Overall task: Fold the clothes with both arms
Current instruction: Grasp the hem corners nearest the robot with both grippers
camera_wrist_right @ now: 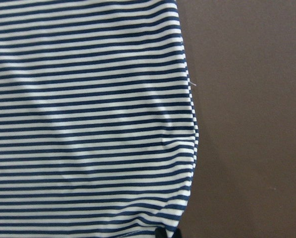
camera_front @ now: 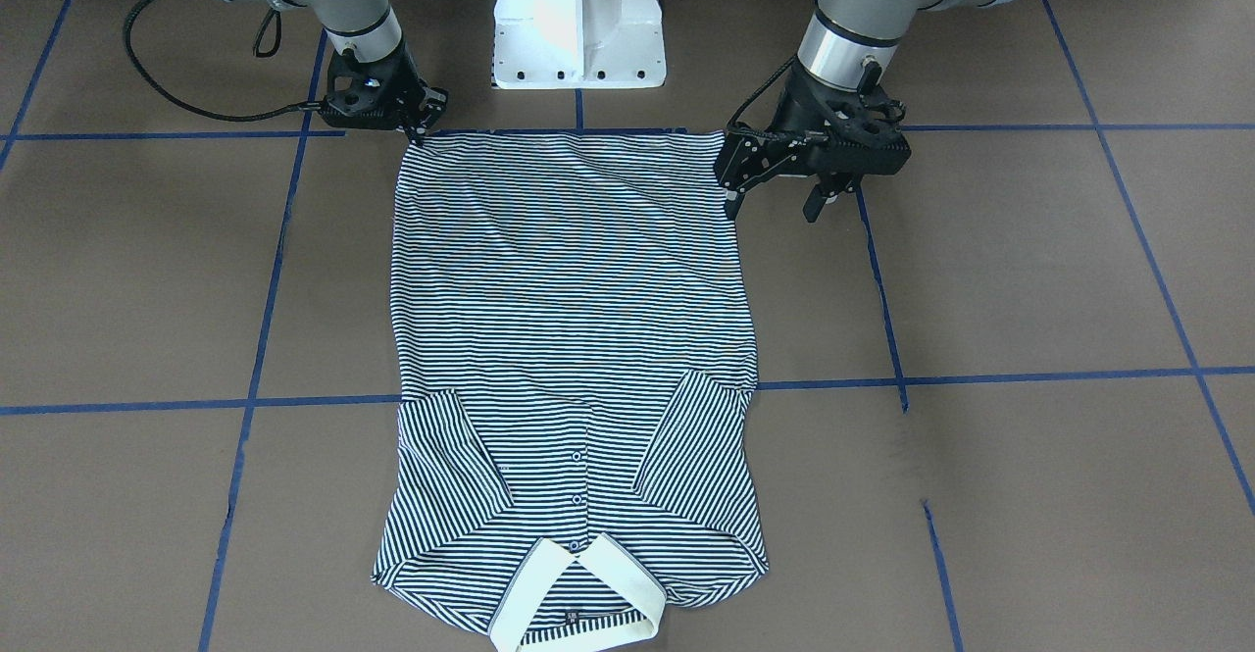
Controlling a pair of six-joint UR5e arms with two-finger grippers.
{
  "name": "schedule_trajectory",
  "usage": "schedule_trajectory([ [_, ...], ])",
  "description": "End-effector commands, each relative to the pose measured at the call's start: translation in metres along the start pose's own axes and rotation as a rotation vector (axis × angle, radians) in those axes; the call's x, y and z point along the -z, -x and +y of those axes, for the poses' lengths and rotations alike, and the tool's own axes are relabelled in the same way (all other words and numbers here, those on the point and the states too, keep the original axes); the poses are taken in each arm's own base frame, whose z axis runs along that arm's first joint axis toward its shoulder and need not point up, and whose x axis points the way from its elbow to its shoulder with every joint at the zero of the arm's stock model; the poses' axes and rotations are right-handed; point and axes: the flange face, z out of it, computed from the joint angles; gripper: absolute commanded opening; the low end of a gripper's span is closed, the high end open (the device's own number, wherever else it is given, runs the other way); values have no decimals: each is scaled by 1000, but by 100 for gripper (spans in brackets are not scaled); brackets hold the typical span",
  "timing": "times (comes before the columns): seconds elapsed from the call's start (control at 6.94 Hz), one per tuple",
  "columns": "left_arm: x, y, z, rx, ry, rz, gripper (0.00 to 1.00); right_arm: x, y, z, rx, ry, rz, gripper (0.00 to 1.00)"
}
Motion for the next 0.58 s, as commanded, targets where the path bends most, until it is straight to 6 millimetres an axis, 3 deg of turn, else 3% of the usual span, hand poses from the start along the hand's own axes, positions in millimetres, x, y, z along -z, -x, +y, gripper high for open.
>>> schedule_trajectory([
  [0.0,-46,13,66,159,36,-86,100,24,7,-14,0,-51,-48,0],
  [0.14,-70,11,118,204,79,-153,100,29,7,-21,-10,-66,-54,0],
  [0.43,-90,-1,193,292,113,-206,100,37,7,-25,-16,-72,-66,0],
])
